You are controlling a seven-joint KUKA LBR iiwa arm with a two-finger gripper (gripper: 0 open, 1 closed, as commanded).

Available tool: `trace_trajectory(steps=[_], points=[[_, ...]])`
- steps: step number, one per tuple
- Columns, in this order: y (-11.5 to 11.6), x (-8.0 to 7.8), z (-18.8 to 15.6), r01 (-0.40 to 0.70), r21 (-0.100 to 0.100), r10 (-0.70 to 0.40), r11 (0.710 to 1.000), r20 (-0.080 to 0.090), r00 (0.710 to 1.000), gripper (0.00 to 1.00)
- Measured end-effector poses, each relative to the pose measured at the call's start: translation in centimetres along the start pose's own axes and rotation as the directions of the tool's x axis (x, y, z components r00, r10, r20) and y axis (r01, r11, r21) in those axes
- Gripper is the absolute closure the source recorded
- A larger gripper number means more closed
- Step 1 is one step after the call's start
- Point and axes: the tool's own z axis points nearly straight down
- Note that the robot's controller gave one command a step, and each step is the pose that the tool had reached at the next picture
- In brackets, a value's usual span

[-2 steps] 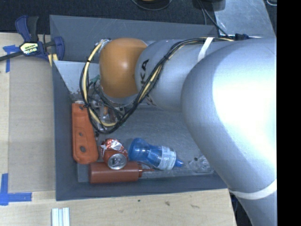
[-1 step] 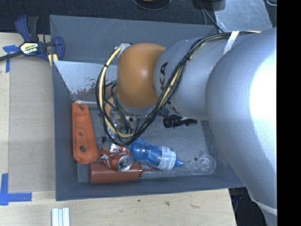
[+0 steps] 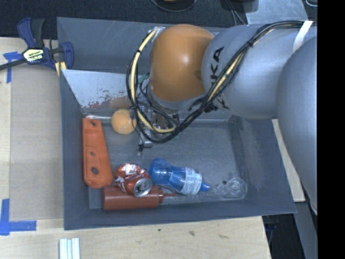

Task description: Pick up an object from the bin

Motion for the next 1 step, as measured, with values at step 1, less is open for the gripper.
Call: trace_trajectory(steps=[1], points=[[-2.64,3.82,3.56,0.053,-0.001,-0.053,0.999,0.005,0.999,0.00]])
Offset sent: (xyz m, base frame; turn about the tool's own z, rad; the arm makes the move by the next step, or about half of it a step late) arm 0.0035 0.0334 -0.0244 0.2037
